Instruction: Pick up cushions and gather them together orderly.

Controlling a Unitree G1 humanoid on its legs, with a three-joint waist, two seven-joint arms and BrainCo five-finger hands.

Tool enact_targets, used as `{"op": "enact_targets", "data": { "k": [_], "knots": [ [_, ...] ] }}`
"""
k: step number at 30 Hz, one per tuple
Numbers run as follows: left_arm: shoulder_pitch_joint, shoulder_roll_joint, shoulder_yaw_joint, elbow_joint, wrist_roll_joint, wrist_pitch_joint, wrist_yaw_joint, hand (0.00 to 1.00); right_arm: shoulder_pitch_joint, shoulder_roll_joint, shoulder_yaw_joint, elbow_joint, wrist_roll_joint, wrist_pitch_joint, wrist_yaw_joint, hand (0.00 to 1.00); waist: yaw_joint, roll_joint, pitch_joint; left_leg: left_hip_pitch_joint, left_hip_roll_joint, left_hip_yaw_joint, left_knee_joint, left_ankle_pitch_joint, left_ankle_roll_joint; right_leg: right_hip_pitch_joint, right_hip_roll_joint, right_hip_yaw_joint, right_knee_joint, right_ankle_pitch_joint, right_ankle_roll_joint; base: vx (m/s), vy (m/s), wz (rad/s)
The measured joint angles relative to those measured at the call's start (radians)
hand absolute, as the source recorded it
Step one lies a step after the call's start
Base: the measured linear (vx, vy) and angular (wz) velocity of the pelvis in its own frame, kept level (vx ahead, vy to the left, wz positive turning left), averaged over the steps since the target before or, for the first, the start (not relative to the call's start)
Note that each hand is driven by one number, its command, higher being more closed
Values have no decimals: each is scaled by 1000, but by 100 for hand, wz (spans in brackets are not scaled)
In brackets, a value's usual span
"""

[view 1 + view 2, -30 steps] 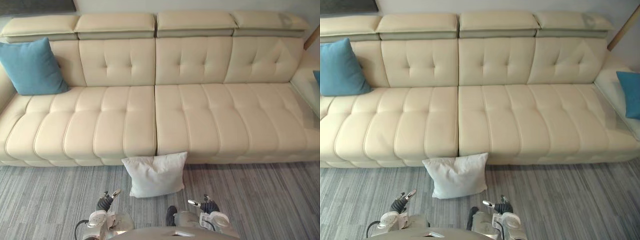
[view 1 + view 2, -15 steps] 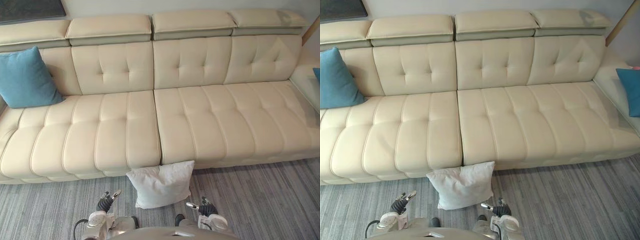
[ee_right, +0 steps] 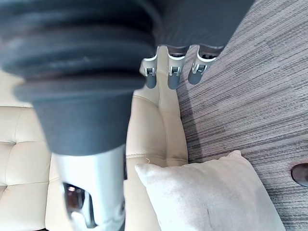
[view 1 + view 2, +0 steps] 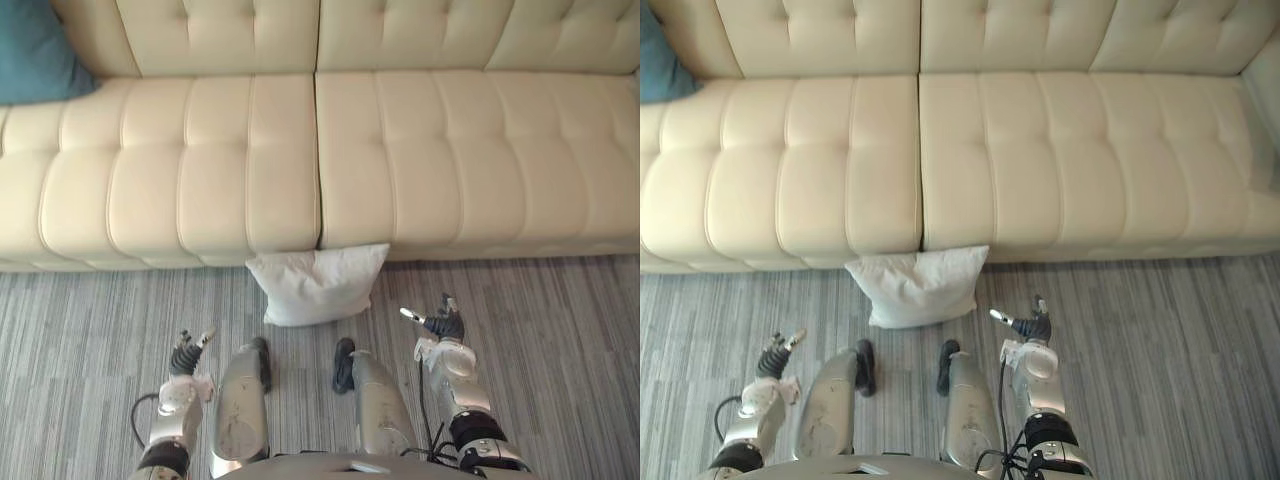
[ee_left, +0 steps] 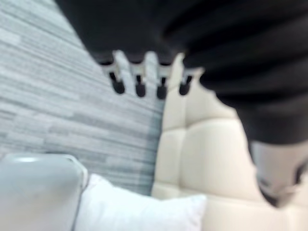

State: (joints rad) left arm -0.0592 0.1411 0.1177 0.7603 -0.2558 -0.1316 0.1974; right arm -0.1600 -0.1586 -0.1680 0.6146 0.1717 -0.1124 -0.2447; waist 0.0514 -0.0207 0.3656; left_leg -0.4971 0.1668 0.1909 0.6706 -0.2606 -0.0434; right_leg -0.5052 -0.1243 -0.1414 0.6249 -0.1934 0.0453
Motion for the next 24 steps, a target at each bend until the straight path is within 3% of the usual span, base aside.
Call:
{"op": "enact_targets", "data": {
  "k": [6, 9, 12, 15, 24],
  "knots": [
    [-194, 59, -1, -61, -9, -22, 2, 0, -214, -42, 27, -12, 1, -1, -6, 0, -2, 0, 72, -270, 56, 7, 125, 10, 4, -267, -9, -13, 121, 10, -22, -158, -41, -1],
    [-361, 80, -2, -84, -24, -34, 12, 0, -375, -94, 47, -9, 4, -2, -18, 0, -2, 3, 121, -444, 55, -6, 170, 45, 23, -438, -28, -22, 187, 20, -39, -138, -33, 17],
    [-575, 124, -4, -94, -66, -42, 21, 0, -588, -146, 47, 3, 43, -3, -52, 0, -3, 0, 184, -650, 51, -28, 209, 82, 18, -639, -45, -36, 252, 28, -51, -75, -25, 19],
    [-675, 127, -6, -123, -94, -47, 39, 0, -737, -178, 58, 52, 80, -5, -72, 0, -1, 0, 191, -793, 52, -38, 237, 98, 18, -786, -51, -38, 304, 29, -56, -18, -30, 10],
    [-820, 125, -93, -122, -96, -50, 64, 0, -910, -192, 183, 94, 108, -28, -140, 0, -6, 1, 191, -972, 38, -76, 273, 118, 19, -961, -74, -57, 377, -1, -54, -38, -15, 12]
  ]
}}
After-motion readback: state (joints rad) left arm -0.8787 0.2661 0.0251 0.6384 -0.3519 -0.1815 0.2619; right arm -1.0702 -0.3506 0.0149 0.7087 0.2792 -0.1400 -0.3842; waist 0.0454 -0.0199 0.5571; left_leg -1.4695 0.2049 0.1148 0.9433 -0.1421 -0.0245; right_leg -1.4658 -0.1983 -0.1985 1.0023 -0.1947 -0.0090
